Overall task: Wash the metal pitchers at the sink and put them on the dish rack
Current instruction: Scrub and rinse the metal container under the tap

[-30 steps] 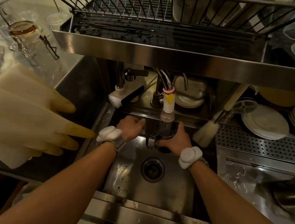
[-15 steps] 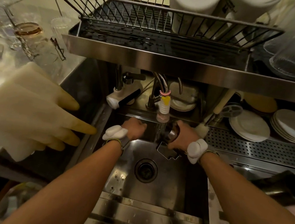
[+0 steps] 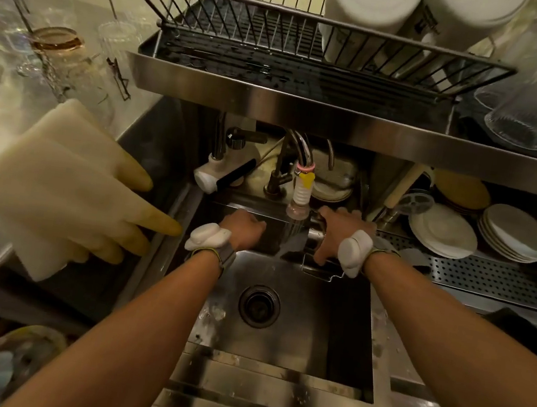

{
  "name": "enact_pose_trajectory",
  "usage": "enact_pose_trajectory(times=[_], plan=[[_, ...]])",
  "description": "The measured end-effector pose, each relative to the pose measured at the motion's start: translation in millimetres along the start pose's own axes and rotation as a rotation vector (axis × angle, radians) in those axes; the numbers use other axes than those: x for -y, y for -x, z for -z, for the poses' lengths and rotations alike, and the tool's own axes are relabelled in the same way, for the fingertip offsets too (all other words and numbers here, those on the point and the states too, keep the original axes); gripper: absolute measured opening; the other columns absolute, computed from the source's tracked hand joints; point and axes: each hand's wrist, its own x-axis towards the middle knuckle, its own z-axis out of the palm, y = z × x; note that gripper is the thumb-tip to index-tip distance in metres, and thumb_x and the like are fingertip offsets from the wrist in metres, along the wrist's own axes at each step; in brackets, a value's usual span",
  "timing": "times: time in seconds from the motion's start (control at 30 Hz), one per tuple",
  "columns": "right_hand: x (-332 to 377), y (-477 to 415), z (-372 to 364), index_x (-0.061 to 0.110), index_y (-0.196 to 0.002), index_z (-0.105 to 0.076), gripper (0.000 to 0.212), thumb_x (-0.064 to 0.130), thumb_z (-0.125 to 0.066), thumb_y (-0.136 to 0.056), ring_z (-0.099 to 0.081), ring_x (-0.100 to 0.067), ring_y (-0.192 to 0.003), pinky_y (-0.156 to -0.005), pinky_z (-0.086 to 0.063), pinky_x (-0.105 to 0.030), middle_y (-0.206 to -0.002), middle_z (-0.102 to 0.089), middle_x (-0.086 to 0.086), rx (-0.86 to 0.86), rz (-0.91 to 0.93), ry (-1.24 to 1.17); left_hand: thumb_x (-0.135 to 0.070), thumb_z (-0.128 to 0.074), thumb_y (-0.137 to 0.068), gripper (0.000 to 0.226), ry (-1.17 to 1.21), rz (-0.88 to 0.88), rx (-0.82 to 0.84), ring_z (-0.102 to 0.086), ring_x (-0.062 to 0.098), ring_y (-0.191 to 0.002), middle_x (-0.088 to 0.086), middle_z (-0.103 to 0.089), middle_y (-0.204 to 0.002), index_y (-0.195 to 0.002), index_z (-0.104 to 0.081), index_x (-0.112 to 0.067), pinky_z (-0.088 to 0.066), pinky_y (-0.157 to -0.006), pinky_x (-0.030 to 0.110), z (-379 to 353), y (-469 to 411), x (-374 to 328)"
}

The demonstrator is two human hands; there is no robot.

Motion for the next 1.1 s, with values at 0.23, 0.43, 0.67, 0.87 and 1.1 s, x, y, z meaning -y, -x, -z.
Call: enact_pose_trajectory(times=[0.23,0.43,0.67,0.87,1.1], plan=[[-1.3,-3.1,6.5,0.031,-0.144,-0.027,0.096,0.042,-0.079,-0.063,-0.030,-0.040,-0.134,-0.101,-0.032,-0.058,-0.145,-0.035,-0.012,-0.021,0.037,0.089,-0.035,-0.052,-0.092,0.036,0.019,0.017,-0.010,-0.061,0.032,-0.109,0.013,-0.067,-0.115,-0.104,-0.071,-0.006,-0.047,-0.094,0.034,-2.0,0.1,2.4],[0.9,-0.3,21.5,0.027,-0.148,-0.024,0.081,0.037,-0.067,-0.081,-0.019,-0.041,-0.140,-0.109,-0.022,-0.060,-0.155,-0.022,-0.013,0.001,0.020,0.086,-0.032,-0.054,-0.091,0.023,0.044,0.004,-0.044,-0.064,0.030,-0.100,0.012,-0.070,-0.106,-0.081,-0.065,-0.015,-0.048,-0.085,0.032,-5.6,-3.5,-3.7],[1.5,-1.0,-14.7,0.015,-0.136,-0.035,0.091,0.021,-0.086,-0.060,-0.059,-0.030,-0.110,-0.085,-0.051,-0.032,-0.125,-0.060,-0.010,-0.039,0.041,-0.494,-0.021,-0.060,-0.089,0.030,0.069,-0.061,0.111,-0.063,0.022,-0.109,0.006,-0.067,-0.119,-0.119,-0.064,-0.017,-0.046,-0.092,0.027,-16.1,-5.1,16.0],[13.4,-11.0,-49.6,0.010,-0.143,-0.019,0.102,0.007,-0.084,-0.065,-0.048,-0.024,-0.124,-0.091,-0.038,-0.022,-0.137,-0.047,-0.009,0.053,0.033,-0.962,-0.018,-0.075,-0.074,0.070,0.102,-0.141,0.178,-0.060,0.024,-0.117,0.008,-0.063,-0.125,-0.138,-0.047,-0.019,-0.047,-0.102,0.040,-25.8,-11.3,21.5],[9.1,-23.7,-61.9,0.008,-0.140,-0.030,0.099,-0.002,-0.085,-0.058,-0.047,-0.025,-0.128,-0.101,-0.039,-0.029,-0.137,-0.049,-0.010,0.100,0.106,-1.068,0.001,-0.074,-0.072,0.077,0.144,-0.274,0.280,-0.053,0.027,-0.125,0.013,-0.054,-0.136,-0.141,-0.042,-0.011,-0.044,-0.103,0.035,-27.0,-18.5,11.1]])
